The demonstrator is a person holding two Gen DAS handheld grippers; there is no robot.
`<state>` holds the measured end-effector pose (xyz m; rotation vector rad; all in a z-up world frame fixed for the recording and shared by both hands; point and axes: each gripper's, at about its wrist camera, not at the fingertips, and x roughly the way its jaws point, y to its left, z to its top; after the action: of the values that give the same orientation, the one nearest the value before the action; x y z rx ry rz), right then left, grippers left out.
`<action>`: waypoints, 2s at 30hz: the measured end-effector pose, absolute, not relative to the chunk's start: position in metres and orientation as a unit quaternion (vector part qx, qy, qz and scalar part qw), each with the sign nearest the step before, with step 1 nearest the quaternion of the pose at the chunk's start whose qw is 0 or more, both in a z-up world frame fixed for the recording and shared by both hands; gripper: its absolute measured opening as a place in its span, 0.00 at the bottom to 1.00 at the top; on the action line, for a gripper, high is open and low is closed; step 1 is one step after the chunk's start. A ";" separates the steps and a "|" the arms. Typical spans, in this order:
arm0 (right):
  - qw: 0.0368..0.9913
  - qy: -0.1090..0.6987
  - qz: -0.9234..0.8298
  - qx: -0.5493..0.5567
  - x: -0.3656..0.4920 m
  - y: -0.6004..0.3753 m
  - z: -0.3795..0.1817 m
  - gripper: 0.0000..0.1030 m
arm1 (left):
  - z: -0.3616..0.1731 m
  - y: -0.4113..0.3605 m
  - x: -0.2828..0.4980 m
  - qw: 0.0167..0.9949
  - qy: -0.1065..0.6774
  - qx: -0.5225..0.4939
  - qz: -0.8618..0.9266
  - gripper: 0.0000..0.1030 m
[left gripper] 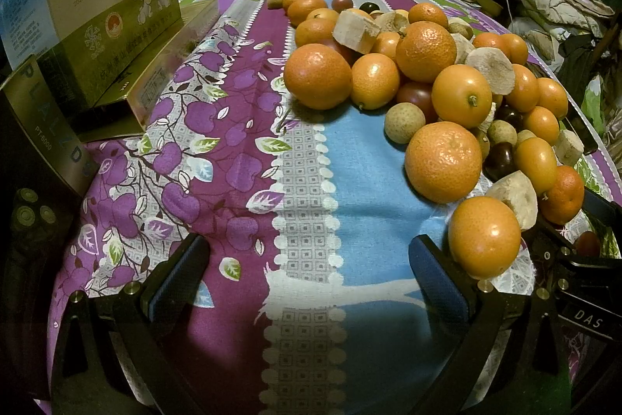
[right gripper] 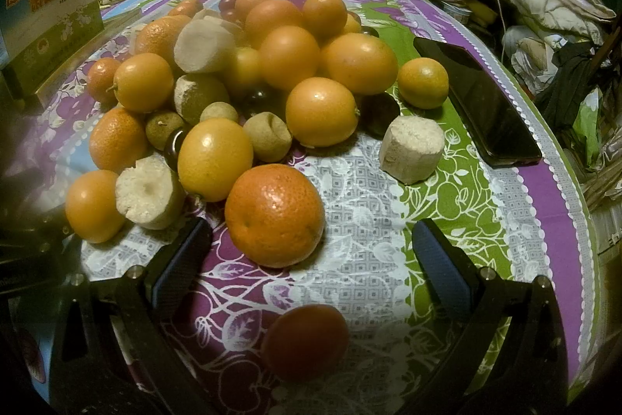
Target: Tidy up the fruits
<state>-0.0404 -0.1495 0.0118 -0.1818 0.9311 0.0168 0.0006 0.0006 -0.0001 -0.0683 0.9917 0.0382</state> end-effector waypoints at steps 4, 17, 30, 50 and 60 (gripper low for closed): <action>0.885 0.455 0.011 -0.093 -0.037 -0.151 0.012 1.00 | 0.001 0.002 0.001 0.879 0.476 -0.033 0.018 1.00; 0.877 0.474 0.009 -0.079 -0.033 -0.149 0.015 1.00 | 0.001 0.001 0.007 0.865 0.500 -0.034 0.021 1.00; 0.901 0.425 0.068 -0.047 -0.079 -0.202 0.066 0.84 | 0.001 -0.001 0.007 0.859 0.511 -0.027 -0.003 1.00; 0.859 0.479 0.170 -0.056 -0.044 -0.172 0.031 0.50 | 0.031 -0.025 -0.016 0.864 0.474 -0.054 -0.162 0.61; 0.862 0.476 0.170 -0.047 -0.040 -0.174 0.028 0.37 | 0.017 -0.036 0.002 0.856 0.479 -0.081 -0.176 0.45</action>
<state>-0.0400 -0.1743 0.0279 -0.0994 0.9982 0.3565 0.0017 -0.0364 0.0169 -0.1708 1.0072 -0.3698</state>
